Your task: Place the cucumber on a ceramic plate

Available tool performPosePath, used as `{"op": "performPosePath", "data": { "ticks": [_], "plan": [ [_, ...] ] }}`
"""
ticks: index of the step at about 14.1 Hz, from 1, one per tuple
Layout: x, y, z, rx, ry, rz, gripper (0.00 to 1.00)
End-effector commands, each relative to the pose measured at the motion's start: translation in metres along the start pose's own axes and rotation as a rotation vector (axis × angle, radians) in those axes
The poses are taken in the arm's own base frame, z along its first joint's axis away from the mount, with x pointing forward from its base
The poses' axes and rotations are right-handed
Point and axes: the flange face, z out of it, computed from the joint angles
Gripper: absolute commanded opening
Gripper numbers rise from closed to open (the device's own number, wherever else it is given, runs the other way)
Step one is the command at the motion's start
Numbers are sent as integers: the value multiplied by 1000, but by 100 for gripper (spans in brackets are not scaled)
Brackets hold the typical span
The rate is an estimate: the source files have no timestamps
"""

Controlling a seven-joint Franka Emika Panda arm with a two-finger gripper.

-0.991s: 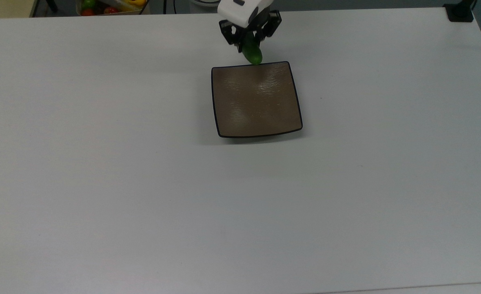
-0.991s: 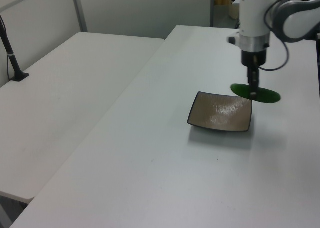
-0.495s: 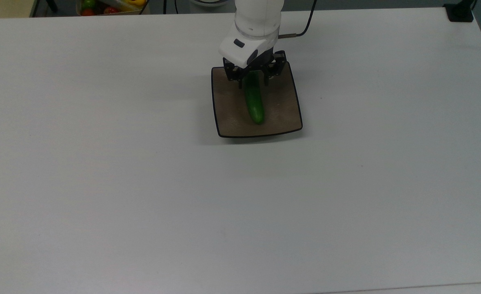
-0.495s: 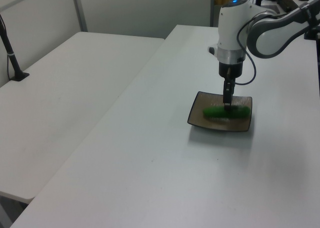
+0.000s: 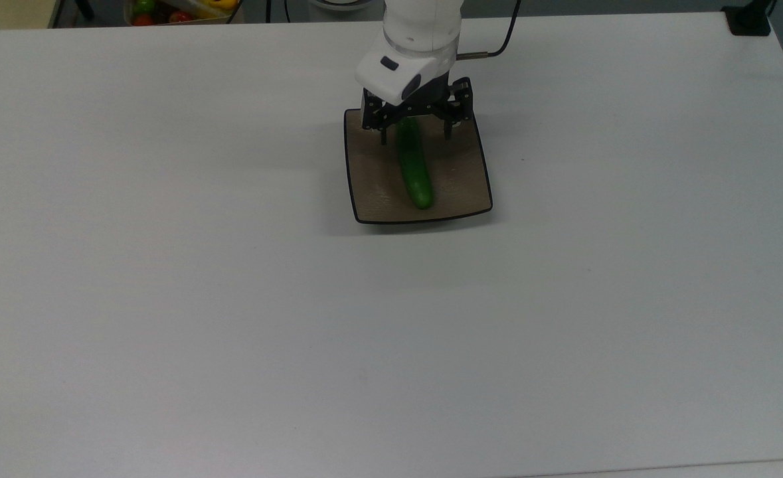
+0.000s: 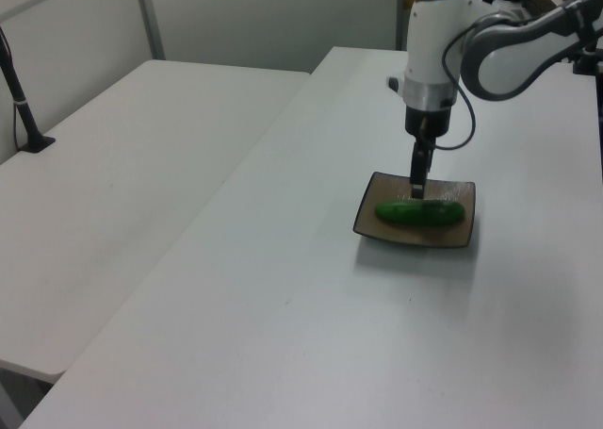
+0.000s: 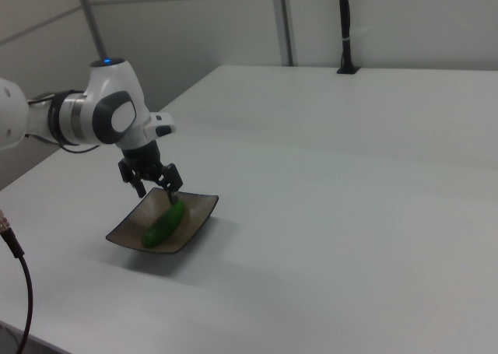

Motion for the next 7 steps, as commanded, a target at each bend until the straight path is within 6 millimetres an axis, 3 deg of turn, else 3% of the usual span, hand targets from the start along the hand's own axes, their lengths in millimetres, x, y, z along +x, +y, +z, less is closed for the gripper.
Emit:
{"op": "performPosePath", "data": {
  "ticks": [1,3,7],
  "plan": [
    [5,27,-66,1,22,100,100],
    [2,47,-101,-8,-22,129,100],
    [-15,85,-147,-6,12,153,100]
  ]
}}
